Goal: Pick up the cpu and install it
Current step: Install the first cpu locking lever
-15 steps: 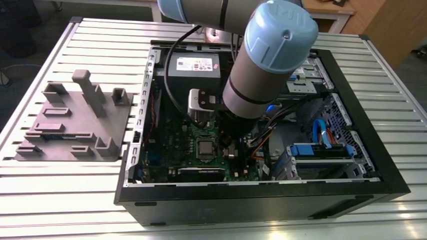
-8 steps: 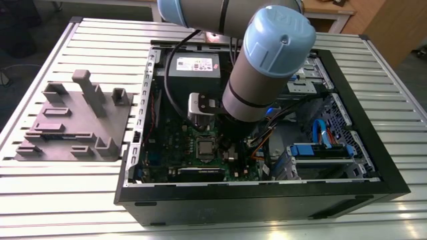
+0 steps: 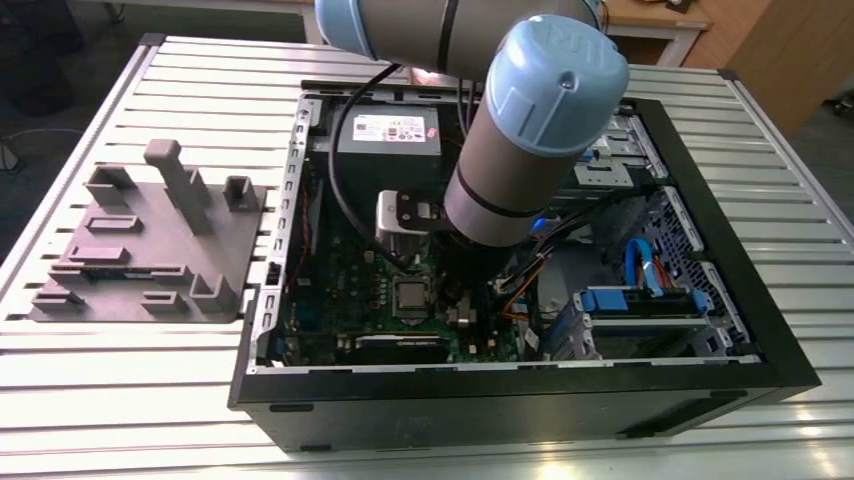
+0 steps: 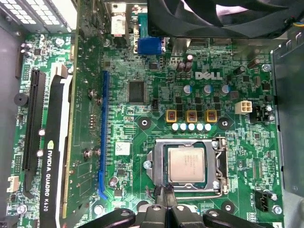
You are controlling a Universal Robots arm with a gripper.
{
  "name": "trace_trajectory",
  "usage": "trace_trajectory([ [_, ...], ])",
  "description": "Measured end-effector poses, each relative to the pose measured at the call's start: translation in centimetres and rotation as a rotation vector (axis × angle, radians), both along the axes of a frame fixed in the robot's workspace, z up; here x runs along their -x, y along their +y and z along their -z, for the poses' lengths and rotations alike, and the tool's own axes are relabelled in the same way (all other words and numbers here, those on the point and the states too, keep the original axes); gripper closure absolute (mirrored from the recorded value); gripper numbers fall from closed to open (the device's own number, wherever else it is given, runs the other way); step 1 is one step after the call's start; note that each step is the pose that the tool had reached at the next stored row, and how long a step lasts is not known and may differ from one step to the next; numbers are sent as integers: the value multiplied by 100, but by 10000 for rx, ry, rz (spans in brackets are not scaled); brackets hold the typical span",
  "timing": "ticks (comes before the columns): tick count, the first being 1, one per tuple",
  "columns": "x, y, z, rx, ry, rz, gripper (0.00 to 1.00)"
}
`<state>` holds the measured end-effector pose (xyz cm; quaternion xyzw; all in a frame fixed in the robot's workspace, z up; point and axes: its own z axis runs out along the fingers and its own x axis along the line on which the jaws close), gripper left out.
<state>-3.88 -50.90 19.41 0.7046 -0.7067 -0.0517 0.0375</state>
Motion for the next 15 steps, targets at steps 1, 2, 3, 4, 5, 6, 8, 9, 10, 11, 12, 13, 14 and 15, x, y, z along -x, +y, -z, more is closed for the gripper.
trace_trajectory([
  [1, 0, 0, 2, -20, -9, -31, 90],
  [2, 0, 0, 3, -49, -23, -70, 90],
  [3, 0, 1, 4, -79, -36, -117, 90],
  [4, 1, 1, 4, -106, -44, -165, 90],
  [5, 4, 1, 6, -122, -52, -204, 90],
  [6, 8, 1, 9, -125, -54, -228, 90],
  [8, 14, 0, 14, -124, -54, -268, 90],
  [9, 16, -1, 17, -124, -54, -289, 90],
  [10, 16, -4, 20, -124, -54, -304, 90],
  [11, 17, -4, 22, -124, -54, -313, 90],
  [12, 17, -5, 23, -121, -53, -322, 90],
  [13, 17, -5, 27, -122, -53, -329, 90],
  [14, 17, -5, 30, -120, -53, -333, 90],
  [15, 16, -6, 32, -119, -53, -337, 90],
])
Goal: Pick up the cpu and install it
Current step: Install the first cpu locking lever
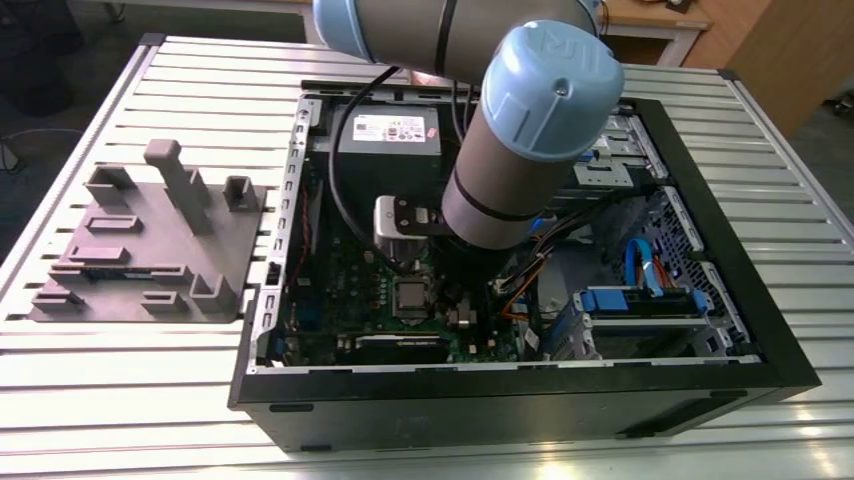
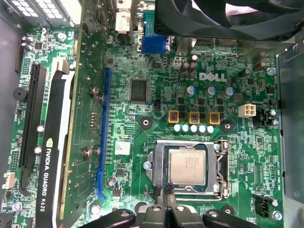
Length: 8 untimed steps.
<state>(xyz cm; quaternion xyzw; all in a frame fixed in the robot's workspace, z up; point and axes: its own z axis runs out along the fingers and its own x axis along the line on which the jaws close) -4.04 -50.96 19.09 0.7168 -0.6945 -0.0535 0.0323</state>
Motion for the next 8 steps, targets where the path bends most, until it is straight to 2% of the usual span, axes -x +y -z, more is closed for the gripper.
trace_trajectory([
  [5, -11, 0, 9, -2, -1, -19, 90],
  [8, -14, 0, 10, -55, -12, -32, 90],
])
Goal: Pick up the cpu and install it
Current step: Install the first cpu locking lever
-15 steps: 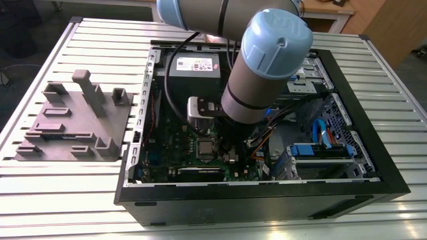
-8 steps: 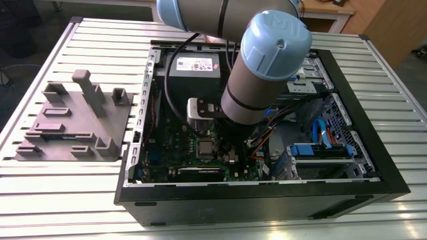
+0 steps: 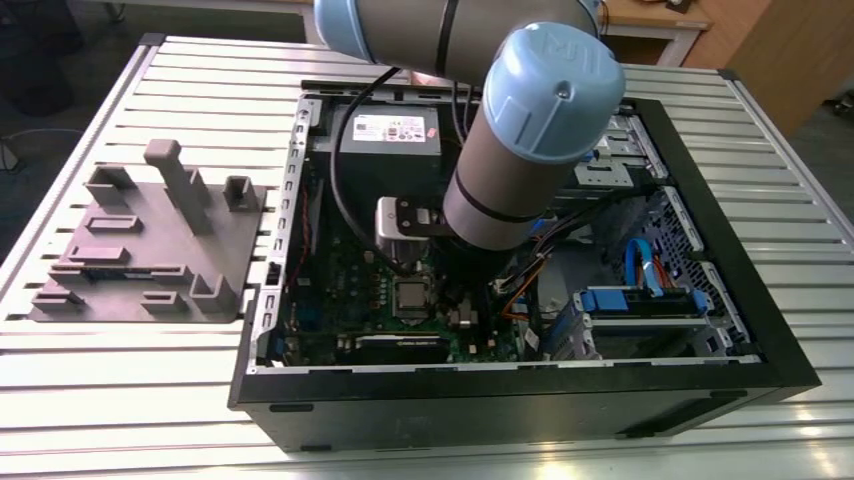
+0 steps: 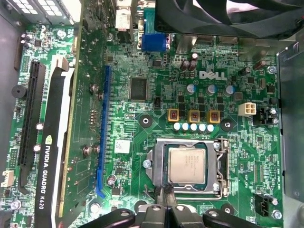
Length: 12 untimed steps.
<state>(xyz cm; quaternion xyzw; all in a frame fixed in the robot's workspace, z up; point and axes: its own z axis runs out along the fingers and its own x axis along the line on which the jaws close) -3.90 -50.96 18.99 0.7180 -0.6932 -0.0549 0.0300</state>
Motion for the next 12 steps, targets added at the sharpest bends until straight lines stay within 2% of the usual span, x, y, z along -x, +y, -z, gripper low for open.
trace_trajectory([
  [2, -1, 0, 1, -52, -21, -12, 90],
  [5, -1, 1, 3, -101, -82, -28, 90],
  [8, -1, 1, 6, -105, -133, -41, 90],
  [12, -1, 0, 15, -103, -155, -52, 90],
])
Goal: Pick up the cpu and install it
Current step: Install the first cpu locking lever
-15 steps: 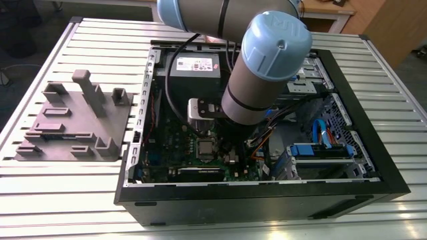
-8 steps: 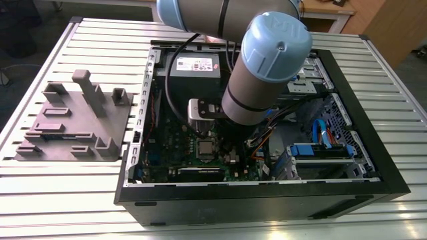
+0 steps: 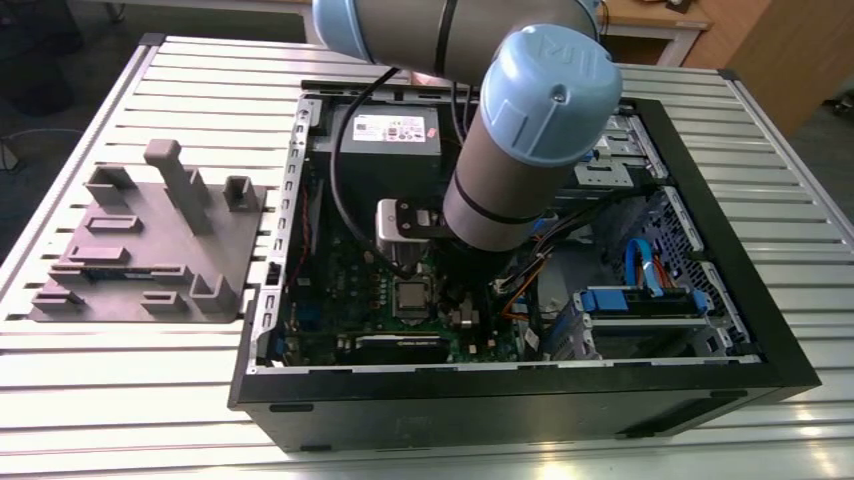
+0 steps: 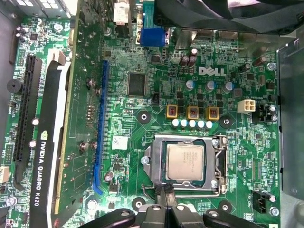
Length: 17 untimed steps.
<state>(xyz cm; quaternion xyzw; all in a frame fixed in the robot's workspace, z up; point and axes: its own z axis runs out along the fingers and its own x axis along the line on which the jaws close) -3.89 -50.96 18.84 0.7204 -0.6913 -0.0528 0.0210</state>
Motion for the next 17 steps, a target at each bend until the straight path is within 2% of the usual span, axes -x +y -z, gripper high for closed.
trace_trajectory([
  [11, -19, 2, 20, -11, -36, -39, 90],
  [17, -23, 1, 8, -4, -44, -59, 90],
])
